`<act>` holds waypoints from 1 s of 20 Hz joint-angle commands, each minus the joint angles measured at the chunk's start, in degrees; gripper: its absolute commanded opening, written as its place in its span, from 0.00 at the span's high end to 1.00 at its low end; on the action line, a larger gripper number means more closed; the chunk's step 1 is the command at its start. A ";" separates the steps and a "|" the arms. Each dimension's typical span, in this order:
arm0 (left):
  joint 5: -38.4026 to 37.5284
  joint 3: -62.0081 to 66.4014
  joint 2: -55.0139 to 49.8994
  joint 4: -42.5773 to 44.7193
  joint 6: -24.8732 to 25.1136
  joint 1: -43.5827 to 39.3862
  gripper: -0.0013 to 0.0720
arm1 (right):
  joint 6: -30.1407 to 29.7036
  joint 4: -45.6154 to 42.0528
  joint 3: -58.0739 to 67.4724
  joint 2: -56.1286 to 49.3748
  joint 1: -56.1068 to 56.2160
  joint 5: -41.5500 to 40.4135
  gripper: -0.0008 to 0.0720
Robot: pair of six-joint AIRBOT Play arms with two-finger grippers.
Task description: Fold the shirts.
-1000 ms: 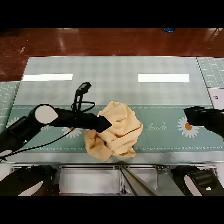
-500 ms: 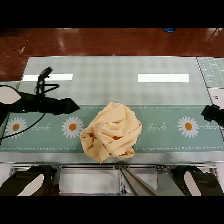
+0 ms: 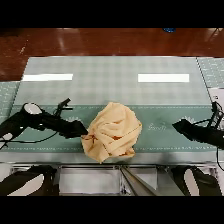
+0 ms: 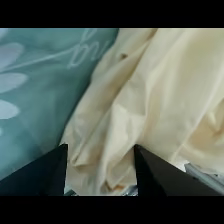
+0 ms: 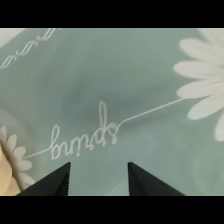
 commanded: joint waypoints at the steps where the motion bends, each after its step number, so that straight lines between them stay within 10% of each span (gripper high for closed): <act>1: 3.48 -0.70 -4.04 -1.55 1.95 -6.40 0.30 | -2.43 4.96 -1.62 -2.49 3.87 2.56 0.43; 2: 4.26 -0.70 -4.98 -1.55 1.97 -7.87 0.42 | -2.40 6.78 -2.10 -4.48 6.91 2.45 0.43; 4: 4.09 -0.68 -5.88 -1.55 2.25 -8.76 0.95 | -3.45 11.52 -2.19 -9.35 14.16 0.76 0.43; 15: 3.72 -0.68 -5.86 -1.55 3.02 -8.70 0.96 | -17.05 40.09 1.60 -32.68 36.48 -16.63 0.43; 18: 4.09 -0.04 -5.81 -1.55 3.08 -8.24 0.96 | -22.53 40.85 5.51 -37.20 38.99 -14.84 0.96; 20: 2.64 3.13 -4.76 -1.57 3.06 -5.77 0.96 | -24.17 37.75 11.04 -36.37 38.32 -10.45 0.96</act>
